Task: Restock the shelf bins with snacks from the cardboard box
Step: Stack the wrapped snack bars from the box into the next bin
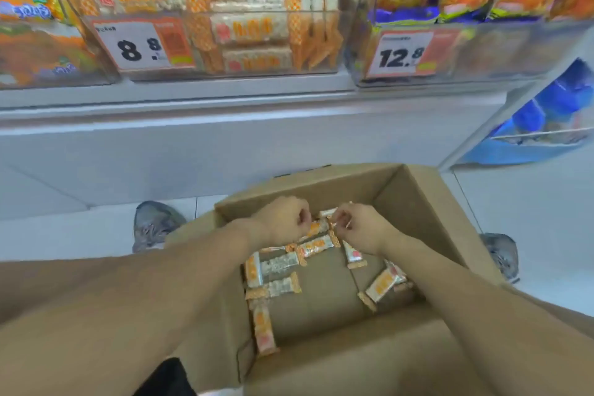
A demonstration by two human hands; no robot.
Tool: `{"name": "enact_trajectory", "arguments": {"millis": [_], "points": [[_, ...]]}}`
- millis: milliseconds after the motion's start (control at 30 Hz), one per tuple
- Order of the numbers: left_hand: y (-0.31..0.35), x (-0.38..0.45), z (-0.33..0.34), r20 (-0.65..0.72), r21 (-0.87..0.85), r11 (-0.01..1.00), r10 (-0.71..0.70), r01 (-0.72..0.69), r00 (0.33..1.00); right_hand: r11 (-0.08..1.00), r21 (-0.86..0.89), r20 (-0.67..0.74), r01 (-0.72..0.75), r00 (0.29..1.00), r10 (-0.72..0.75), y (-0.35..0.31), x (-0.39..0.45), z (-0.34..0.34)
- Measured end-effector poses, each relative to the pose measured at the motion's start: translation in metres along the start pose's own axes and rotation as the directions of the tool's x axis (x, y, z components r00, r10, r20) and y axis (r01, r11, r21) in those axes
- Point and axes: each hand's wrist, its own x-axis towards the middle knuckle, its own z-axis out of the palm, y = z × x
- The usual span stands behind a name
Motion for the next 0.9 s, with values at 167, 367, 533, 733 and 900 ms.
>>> {"name": "enact_trajectory", "arguments": {"millis": [167,367,533,733,900], "points": [[-0.056,-0.009,0.122,0.122,-0.137,0.940,-0.297,0.313,0.947,0.970,-0.010,0.315,-0.241,0.920,0.232,0.053,-0.017,0.054],[-0.075,-0.005,0.173,0.151,0.212,0.925,-0.350,0.316,0.924,0.942,-0.247,0.366,-0.226,0.878,0.307,0.106,-0.020,0.072],[-0.072,0.005,0.184,0.173,0.290,0.916,-0.336,0.278,0.926,0.881,-0.448,0.465,-0.153,0.802,0.375,0.126,-0.025,0.075],[-0.072,0.005,0.189,0.265,0.014,0.958,-0.280,0.287,0.923,0.814,-0.579,0.544,-0.055,0.717,0.435,0.136,-0.025,0.102],[-0.063,0.003,0.185,0.397,-0.439,0.757,-0.319,0.484,0.860,0.850,-0.518,0.565,-0.099,0.706,0.427,0.132,-0.031,0.113]]}}
